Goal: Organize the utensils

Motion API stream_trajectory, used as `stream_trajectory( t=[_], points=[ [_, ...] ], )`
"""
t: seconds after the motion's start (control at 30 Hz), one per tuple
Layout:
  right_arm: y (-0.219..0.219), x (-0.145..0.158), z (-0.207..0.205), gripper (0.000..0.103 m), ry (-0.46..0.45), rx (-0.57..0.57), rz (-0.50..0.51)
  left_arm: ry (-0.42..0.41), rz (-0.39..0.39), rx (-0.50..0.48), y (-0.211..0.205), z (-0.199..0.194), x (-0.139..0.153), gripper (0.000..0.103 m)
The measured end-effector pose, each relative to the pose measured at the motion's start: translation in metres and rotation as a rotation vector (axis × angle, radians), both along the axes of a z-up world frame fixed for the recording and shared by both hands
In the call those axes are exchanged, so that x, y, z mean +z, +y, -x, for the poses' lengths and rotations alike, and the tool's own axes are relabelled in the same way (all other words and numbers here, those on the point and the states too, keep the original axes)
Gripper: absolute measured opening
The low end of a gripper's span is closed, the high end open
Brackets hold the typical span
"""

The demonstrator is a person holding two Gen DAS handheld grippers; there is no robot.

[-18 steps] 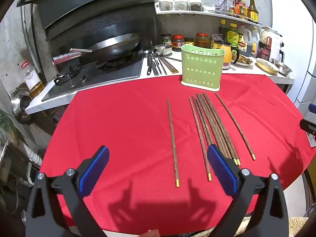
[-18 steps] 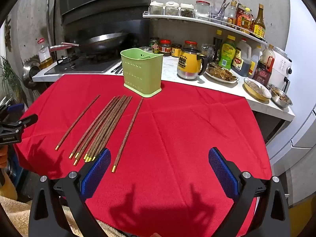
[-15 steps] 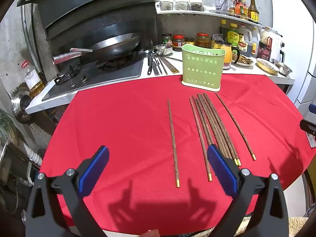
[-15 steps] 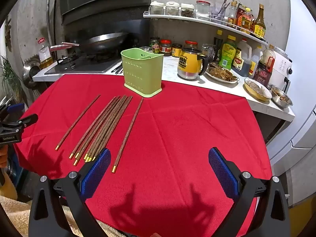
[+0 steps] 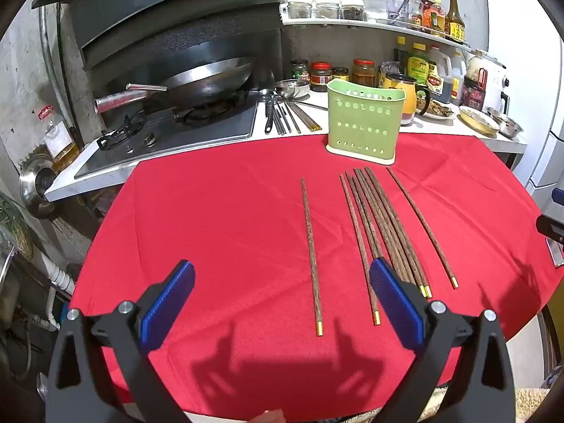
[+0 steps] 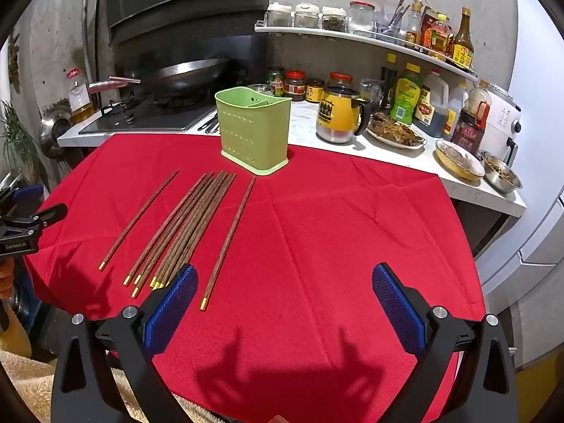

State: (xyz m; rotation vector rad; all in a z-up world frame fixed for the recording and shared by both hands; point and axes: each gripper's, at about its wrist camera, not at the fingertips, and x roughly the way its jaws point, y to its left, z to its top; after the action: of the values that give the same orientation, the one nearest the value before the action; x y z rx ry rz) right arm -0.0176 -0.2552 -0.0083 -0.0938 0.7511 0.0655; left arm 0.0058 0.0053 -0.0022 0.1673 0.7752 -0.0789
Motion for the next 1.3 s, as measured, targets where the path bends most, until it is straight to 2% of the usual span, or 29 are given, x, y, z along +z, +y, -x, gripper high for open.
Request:
stream_trajectory(
  t=[1.3],
  points=[
    [-0.009, 0.002, 0.006, 0.097, -0.003, -0.007, 0.000, 0.001, 0.004, 0.012, 0.013, 0.000, 0.003, 0.097]
  ],
)
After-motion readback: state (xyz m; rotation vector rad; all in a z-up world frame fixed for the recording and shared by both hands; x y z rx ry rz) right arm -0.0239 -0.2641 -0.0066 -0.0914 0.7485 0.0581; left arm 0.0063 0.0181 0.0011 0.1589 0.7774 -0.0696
